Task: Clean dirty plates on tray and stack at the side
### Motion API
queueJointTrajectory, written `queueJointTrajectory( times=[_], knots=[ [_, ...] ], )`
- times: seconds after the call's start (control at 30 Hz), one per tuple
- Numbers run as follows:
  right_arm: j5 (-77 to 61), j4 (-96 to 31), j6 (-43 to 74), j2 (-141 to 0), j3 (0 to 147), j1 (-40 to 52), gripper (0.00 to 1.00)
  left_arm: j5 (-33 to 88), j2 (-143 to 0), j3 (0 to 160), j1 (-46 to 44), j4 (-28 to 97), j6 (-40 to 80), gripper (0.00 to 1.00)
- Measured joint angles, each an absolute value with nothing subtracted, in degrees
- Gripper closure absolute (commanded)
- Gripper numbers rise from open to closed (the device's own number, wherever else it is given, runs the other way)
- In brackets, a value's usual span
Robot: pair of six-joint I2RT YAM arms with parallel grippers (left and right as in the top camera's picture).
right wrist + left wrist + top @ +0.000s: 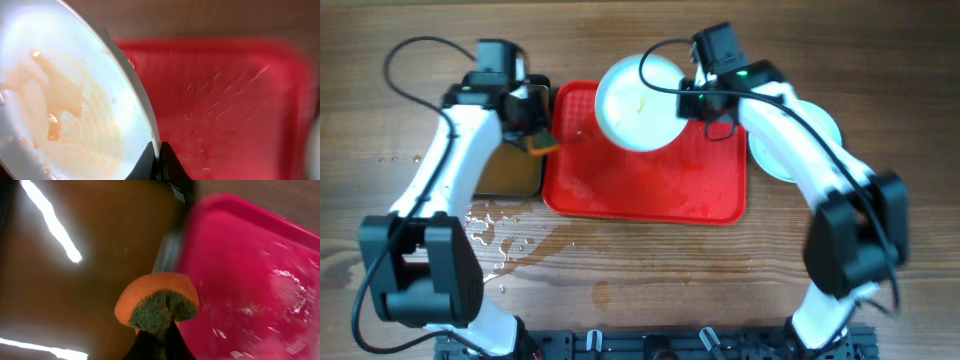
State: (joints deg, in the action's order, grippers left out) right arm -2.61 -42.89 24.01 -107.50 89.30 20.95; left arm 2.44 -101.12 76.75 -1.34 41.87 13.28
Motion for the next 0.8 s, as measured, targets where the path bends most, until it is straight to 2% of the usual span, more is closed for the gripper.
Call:
queueJointTrajectory(
  times=[0.13, 0.23, 0.27, 0.3, 0.37, 0.4, 0.43, 0.53, 0.8],
  knots=[
    [7.0, -43.7, 19.1, -101.2, 89.3, 21.5, 0.96, 1.1, -101.1, 76.8, 3.7, 41.1, 8.7, 0.96],
    [19.6, -45.0, 15.3, -99.9, 89.3, 24.4, 0.96, -1.3, -101.5, 76.8, 5.8, 40.6, 6.8, 0.96],
    [23.1, -45.5, 14.6, -100.0, 89.3, 25.8, 0.96, -1.9, -102.0, 76.8, 6.2, 40.3, 6.5, 0.87],
    [26.4, -45.8, 14.0, -100.0, 89.3, 27.3, 0.96, -2.1, -102.8, 76.8, 6.5, 40.1, 6.3, 0.72],
    [34.2, -46.0, 13.3, -100.0, 89.3, 30.8, 0.96, -2.7, -104.6, 76.8, 6.9, 40.2, 5.8, 0.53],
    [37.2, -46.1, 13.1, -100.0, 89.3, 32.1, 0.96, -2.8, -105.2, 76.8, 6.9, 40.2, 5.8, 0.33],
    [40.0, -46.1, 13.0, -100.0, 89.3, 33.4, 0.96, -3.0, -105.6, 76.8, 6.9, 40.2, 5.3, 0.21],
    [47.4, -46.5, 12.7, -100.0, 89.3, 36.8, 0.96, -3.2, -105.9, 76.8, 6.9, 40.2, 5.2, 0.02],
    [62.2, -48.1, 12.5, -100.0, 89.3, 42.8, 0.96, -3.2, -104.5, 76.8, 6.9, 40.2, 7.0, 0.0]
  ],
)
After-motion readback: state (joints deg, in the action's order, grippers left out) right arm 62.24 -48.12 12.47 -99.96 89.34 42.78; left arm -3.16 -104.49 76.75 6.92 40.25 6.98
